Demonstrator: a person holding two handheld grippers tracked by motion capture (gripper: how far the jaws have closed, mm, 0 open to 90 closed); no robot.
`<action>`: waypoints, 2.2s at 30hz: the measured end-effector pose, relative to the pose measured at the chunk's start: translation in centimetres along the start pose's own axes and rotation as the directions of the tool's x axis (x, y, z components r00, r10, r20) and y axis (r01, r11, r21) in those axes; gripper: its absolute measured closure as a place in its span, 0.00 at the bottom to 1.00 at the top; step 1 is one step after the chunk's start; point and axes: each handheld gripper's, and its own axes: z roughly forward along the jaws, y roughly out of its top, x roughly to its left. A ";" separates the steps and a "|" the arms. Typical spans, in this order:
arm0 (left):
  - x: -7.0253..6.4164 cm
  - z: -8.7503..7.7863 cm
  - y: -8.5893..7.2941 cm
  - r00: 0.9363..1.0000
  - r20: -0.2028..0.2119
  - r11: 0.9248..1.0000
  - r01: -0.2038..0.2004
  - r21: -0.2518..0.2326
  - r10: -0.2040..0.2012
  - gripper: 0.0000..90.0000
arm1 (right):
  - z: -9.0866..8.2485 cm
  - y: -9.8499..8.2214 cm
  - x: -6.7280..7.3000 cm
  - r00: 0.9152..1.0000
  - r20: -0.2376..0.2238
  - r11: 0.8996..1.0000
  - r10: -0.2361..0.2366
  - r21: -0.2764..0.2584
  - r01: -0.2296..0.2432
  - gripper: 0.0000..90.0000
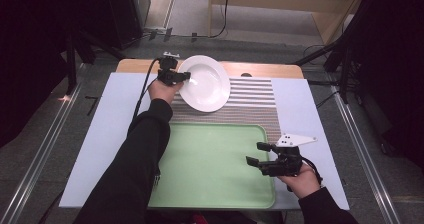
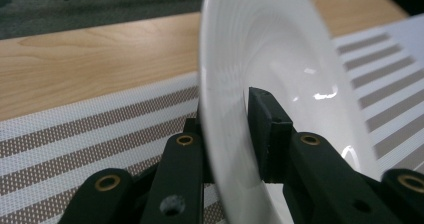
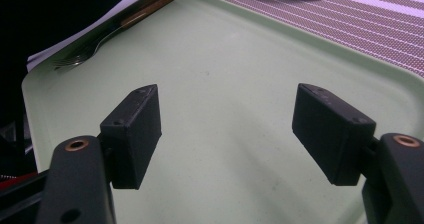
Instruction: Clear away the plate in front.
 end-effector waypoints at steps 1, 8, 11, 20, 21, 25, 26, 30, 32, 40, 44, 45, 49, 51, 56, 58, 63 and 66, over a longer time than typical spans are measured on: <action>0.1 0.1 -0.1 0.999 0.021 1.000 0.025 -0.008 -0.025 0.85 | 0.0 0.0 0.0 1.000 0.001 1.000 -0.002 0.000 0.002 0.30; 0.5 0.1 0.0 0.987 0.070 0.989 0.148 -0.013 -0.146 0.91 | -0.4 -0.2 -0.2 1.000 0.008 1.000 0.004 -0.006 -0.004 0.30; 0.2 -0.1 0.6 0.988 0.059 0.990 0.140 0.015 -0.141 0.90 | -0.4 -0.2 -0.2 1.000 0.006 1.000 0.006 -0.009 -0.006 0.30; -0.2 -2.3 1.9 0.990 0.090 0.994 0.108 0.023 -0.110 0.90 | -0.3 -0.1 -0.3 1.000 0.005 1.000 0.010 -0.008 -0.010 0.30; -0.2 -2.6 2.0 0.990 0.093 0.994 0.108 0.024 -0.110 0.90 | -0.3 -0.1 -0.3 1.000 0.004 1.000 0.010 -0.010 -0.010 0.30; -0.1 -3.6 2.2 0.988 0.114 0.994 0.105 0.036 -0.108 0.90 | -0.2 -0.1 -0.4 1.000 0.002 1.000 0.016 -0.008 -0.016 0.30; -0.1 -3.9 2.2 0.987 0.117 0.994 0.106 0.039 -0.110 0.90 | -0.2 -0.1 -0.4 1.000 0.003 1.000 0.017 -0.008 -0.017 0.30; -0.2 -4.9 2.3 0.986 0.132 0.995 0.093 0.047 -0.098 0.90 | -0.2 0.0 -0.5 1.000 0.002 1.000 0.022 -0.006 -0.022 0.30; -0.3 -5.4 2.4 0.985 0.138 0.994 0.096 0.045 -0.102 0.90 | -0.1 0.0 -0.6 1.000 0.000 1.000 0.025 -0.011 -0.025 0.30; -0.5 -7.5 2.1 0.977 0.193 0.994 0.086 0.060 -0.096 0.89 | 0.0 0.1 -0.8 1.000 0.000 1.000 0.029 -0.010 -0.029 0.30; -0.6 -8.5 1.8 0.975 0.205 0.995 0.076 0.066 -0.088 0.89 | 0.3 0.3 -0.8 1.000 -0.005 1.000 0.020 -0.008 -0.020 0.30; -0.6 -8.7 1.7 0.973 0.212 0.995 0.078 0.065 -0.090 0.89 | 0.3 0.3 -0.8 1.000 -0.005 1.000 0.019 -0.006 -0.019 0.30; -0.6 -9.4 1.3 0.965 0.243 0.994 0.079 0.075 -0.095 0.89 | 0.5 0.4 -0.8 1.000 -0.011 1.000 0.025 -0.008 -0.025 0.29; -0.8 -9.8 1.2 0.965 0.245 0.995 0.072 0.075 -0.088 0.89 | 0.5 0.4 -0.9 1.000 -0.009 1.000 0.022 -0.006 -0.022 0.30; -1.0 -10.4 0.6 0.962 0.262 0.995 0.059 0.085 -0.080 0.89 | 0.6 0.4 -1.0 1.000 -0.009 1.000 0.025 -0.006 -0.025 0.30; -1.0 -10.5 0.2 0.959 0.270 0.994 0.063 0.087 -0.084 0.89 | 0.5 0.4 -0.9 1.000 -0.007 1.000 0.023 -0.006 -0.023 0.30; -1.6 -11.0 -0.6 0.958 0.281 0.995 0.040 0.094 -0.066 0.89 | 0.5 0.3 -0.9 1.000 -0.004 1.000 0.024 -0.006 -0.024 0.30; -1.8 -11.2 -1.0 0.957 0.284 0.994 0.034 0.103 -0.062 0.89 | 0.5 0.3 -1.0 1.000 -0.003 1.000 0.025 -0.007 -0.025 0.30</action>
